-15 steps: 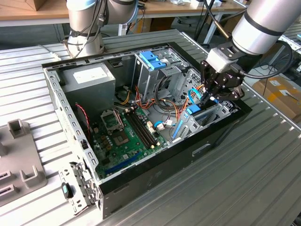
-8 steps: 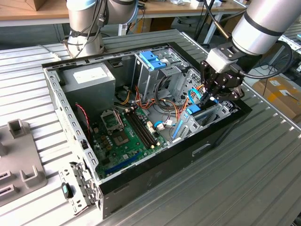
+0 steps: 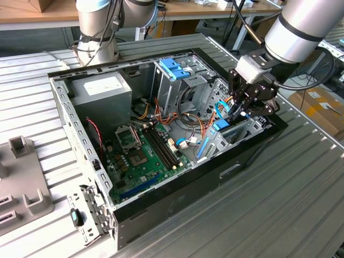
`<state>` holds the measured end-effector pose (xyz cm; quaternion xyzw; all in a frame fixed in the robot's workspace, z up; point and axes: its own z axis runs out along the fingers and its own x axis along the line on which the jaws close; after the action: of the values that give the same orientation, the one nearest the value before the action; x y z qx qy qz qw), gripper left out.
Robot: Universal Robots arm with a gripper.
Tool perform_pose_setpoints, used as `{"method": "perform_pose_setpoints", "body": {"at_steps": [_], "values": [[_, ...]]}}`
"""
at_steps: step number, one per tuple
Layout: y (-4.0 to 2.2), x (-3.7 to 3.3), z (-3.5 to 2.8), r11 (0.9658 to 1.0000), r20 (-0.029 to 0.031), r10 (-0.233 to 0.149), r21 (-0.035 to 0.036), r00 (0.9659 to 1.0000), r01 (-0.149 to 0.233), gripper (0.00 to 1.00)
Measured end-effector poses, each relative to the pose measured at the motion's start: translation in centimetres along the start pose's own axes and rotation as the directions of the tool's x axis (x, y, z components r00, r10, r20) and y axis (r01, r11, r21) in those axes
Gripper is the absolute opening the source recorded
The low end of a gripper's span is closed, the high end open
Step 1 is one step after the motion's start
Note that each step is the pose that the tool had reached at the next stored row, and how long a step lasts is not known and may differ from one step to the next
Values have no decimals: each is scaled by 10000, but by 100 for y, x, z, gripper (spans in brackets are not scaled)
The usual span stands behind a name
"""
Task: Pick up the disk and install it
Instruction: 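Insert the first disk wire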
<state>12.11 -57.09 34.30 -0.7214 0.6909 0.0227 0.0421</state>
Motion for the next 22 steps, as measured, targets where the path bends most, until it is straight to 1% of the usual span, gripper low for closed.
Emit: {"method": "perform_pose_setpoints", "body": {"at_steps": [2, 4, 7, 9, 12, 14, 20, 22], "values": [[0, 0, 0, 10000, 0, 0, 0, 10000, 0, 25], [0, 0, 1, 10000, 0, 0, 0, 10000, 0, 37], [0, 0, 1, 10000, 0, 0, 0, 10000, 0, 37], [0, -1, -13, 10000, 2, 0, 0, 10000, 0, 37], [-2, -6, -66, 10000, 2, 1, 0, 10000, -1, 37], [-3, -11, -119, 10000, 0, 0, 0, 10000, 0, 37], [-7, -23, -247, 10000, 0, 0, 0, 10000, 0, 37], [-8, -24, -268, 10000, 1, 0, 0, 10000, 0, 37]]}}
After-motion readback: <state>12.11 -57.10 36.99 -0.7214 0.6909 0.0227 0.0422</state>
